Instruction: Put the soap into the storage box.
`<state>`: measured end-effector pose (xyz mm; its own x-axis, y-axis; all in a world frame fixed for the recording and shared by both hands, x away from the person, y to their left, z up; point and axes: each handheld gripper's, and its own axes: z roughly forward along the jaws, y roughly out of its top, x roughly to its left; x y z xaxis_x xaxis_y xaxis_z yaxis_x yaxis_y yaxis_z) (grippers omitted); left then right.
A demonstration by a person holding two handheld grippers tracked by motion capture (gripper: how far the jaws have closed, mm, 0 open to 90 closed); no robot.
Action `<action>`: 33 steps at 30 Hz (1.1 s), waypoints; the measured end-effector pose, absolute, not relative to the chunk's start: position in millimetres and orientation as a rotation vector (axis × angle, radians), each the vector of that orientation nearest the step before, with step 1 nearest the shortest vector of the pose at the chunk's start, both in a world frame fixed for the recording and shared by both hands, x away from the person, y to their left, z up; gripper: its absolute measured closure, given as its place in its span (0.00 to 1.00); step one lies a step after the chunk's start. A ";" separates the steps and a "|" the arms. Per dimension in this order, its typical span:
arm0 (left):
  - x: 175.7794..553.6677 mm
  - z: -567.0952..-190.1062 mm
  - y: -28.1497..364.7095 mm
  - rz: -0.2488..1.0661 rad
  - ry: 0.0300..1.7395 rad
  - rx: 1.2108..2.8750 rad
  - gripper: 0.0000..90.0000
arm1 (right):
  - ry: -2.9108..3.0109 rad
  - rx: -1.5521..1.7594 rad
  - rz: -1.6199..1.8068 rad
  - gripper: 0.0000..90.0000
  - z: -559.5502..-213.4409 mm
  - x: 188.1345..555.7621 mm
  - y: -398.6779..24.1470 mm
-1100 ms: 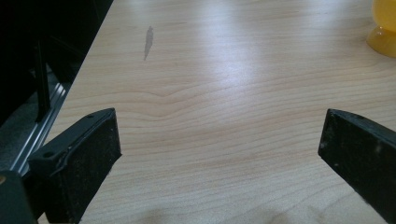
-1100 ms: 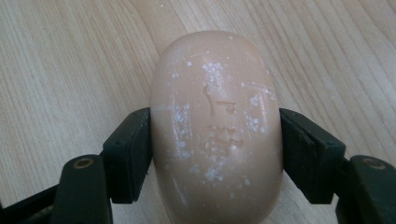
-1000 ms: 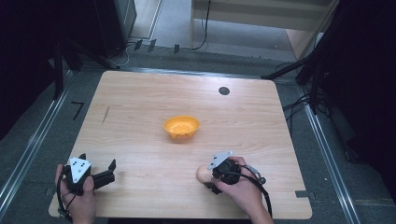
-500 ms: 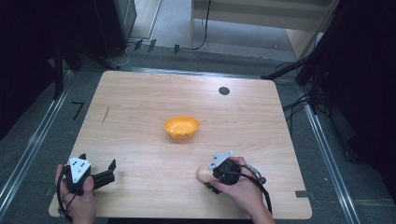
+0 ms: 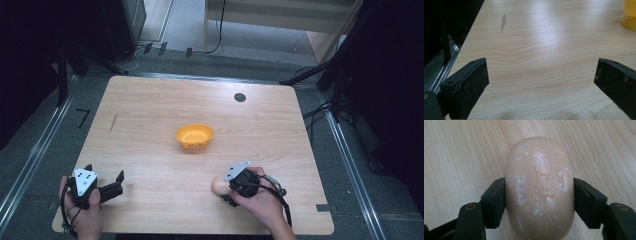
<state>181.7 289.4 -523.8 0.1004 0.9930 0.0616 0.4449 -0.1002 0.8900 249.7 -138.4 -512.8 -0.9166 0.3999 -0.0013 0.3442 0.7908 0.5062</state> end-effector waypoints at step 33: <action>181.0 -523.7 290.8 0.939 1.434 1.636 0.00 | 2.885 0.521 0.828 0.37 -478.9 279.2 -131.0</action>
